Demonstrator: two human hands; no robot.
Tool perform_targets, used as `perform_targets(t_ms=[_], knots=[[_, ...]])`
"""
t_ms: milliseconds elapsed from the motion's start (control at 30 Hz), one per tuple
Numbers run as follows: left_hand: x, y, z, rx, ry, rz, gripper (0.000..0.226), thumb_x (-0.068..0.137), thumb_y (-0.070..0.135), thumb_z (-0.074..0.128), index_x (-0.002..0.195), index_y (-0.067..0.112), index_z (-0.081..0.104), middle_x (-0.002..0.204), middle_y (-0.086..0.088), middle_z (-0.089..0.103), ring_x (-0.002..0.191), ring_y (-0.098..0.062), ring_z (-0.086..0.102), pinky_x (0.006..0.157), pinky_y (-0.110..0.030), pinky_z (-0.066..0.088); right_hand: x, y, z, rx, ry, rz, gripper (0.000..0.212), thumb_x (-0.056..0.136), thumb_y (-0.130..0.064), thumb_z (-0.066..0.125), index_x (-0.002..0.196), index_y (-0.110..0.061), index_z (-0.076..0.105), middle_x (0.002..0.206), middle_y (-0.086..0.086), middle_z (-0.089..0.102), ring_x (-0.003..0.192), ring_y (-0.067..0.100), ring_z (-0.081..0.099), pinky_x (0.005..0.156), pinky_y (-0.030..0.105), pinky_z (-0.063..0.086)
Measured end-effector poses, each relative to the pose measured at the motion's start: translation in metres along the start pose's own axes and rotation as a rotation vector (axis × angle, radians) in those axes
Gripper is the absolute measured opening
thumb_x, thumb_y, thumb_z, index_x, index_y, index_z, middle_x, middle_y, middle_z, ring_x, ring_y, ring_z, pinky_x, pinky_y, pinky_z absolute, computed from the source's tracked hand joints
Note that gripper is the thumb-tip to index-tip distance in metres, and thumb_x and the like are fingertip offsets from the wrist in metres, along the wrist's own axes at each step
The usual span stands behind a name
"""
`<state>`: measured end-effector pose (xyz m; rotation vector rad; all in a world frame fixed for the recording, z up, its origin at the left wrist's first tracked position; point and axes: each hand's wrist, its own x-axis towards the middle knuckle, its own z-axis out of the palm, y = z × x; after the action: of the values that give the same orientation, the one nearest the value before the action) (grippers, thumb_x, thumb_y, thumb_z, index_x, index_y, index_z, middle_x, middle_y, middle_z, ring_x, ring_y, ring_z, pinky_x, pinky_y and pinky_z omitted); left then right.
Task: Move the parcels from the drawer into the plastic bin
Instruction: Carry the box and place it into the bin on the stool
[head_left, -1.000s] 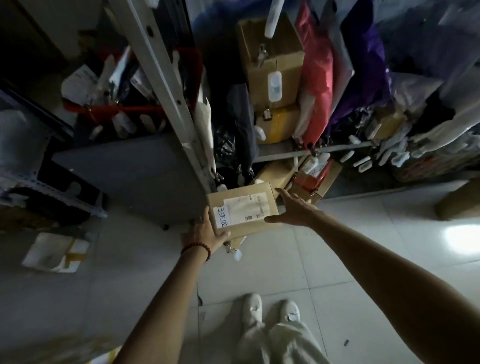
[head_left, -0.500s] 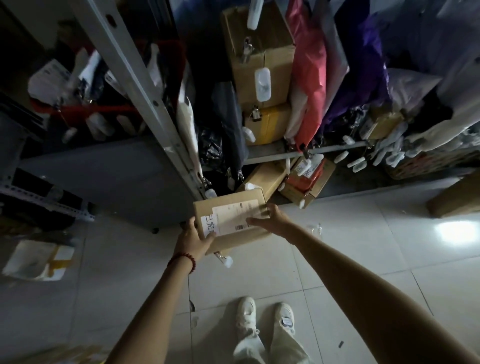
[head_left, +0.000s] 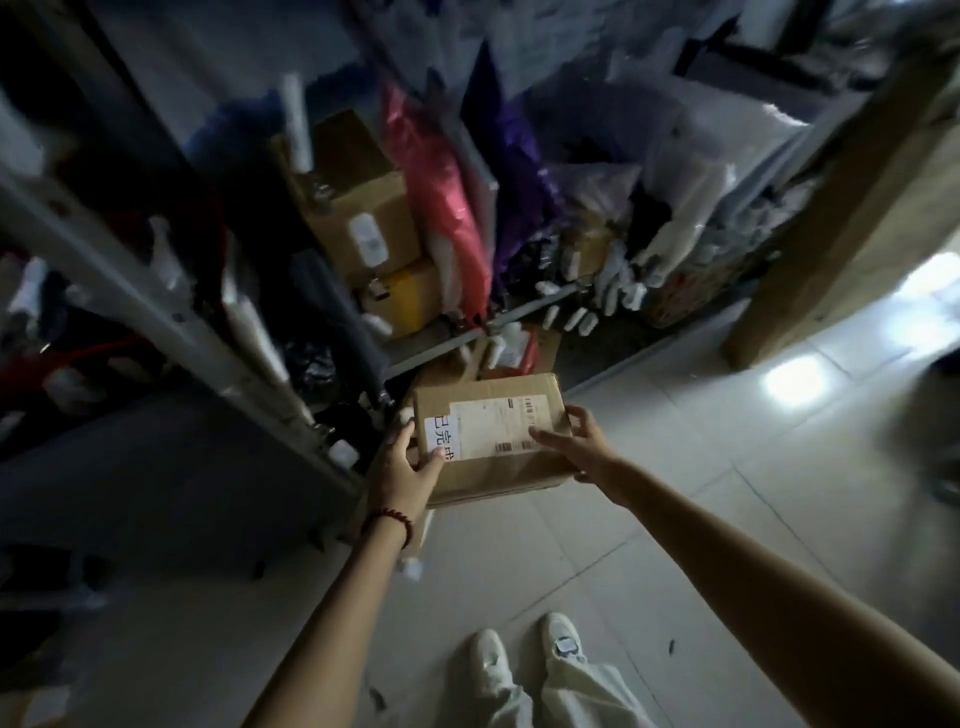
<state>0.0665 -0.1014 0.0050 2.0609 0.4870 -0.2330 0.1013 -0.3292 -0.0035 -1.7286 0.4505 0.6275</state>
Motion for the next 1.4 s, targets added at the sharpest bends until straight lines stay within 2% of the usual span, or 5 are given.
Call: perform_targets(t_ms=[300, 433, 567, 800, 1400], knots=[[-0.019, 0.132, 0.126, -0.083, -0.216, 0.361, 0.049, 0.086, 0.022, 0.068, 0.131, 0.017, 0.049, 0.120, -0.002, 0.062, 0.104, -0.014, 0.057, 0.075, -0.009, 0.044, -0.099, 0.029, -0.166, 0.137, 0.388, -0.137, 0.080, 0.083, -0.029, 0.075, 0.147, -0.029, 0.027, 0.128, -0.007, 0.042, 0.107, 0.010, 0.051, 0.085, 0.032, 0.048], [-0.038, 0.174, 0.191, -0.055, -0.431, 0.494, 0.058, 0.085, 0.026, 0.070, 0.137, 0.020, 0.045, 0.123, -0.001, 0.059, 0.112, -0.014, 0.055, 0.092, -0.027, 0.046, -0.148, 0.058, -0.220, 0.192, 0.552, -0.136, 0.085, 0.083, -0.027, 0.075, 0.150, -0.027, 0.023, 0.131, -0.005, 0.040, 0.117, 0.015, 0.046, 0.096, 0.031, 0.049], [-0.063, 0.198, 0.240, 0.002, -0.571, 0.610, 0.067, 0.082, 0.037, 0.071, 0.142, 0.031, 0.041, 0.128, 0.005, 0.057, 0.116, -0.008, 0.051, 0.094, -0.025, 0.042, -0.189, 0.090, -0.249, 0.294, 0.785, -0.143, 0.084, 0.080, -0.024, 0.077, 0.149, -0.025, 0.029, 0.128, -0.001, 0.047, 0.108, 0.012, 0.050, 0.062, 0.001, 0.045], [-0.101, 0.251, 0.286, 0.139, -0.754, 0.807, 0.074, 0.084, 0.042, 0.067, 0.147, 0.036, 0.029, 0.146, 0.001, 0.038, 0.129, -0.017, 0.043, 0.103, -0.034, 0.040, -0.225, 0.125, -0.285, 0.508, 0.955, -0.248, 0.091, 0.079, -0.023, 0.077, 0.150, -0.027, 0.021, 0.132, 0.005, 0.050, 0.115, 0.020, 0.054, 0.084, 0.022, 0.053], [-0.086, 0.307, 0.408, 0.109, -0.879, 0.632, 0.071, 0.084, 0.031, 0.070, 0.142, 0.040, 0.032, 0.125, 0.014, 0.043, 0.107, -0.006, 0.053, 0.063, -0.004, 0.041, -0.180, 0.155, -0.392, 0.481, 1.203, -0.127, 0.079, 0.068, -0.032, 0.086, 0.137, -0.038, 0.046, 0.127, -0.004, 0.055, 0.113, 0.009, 0.056, 0.084, 0.023, 0.052]])
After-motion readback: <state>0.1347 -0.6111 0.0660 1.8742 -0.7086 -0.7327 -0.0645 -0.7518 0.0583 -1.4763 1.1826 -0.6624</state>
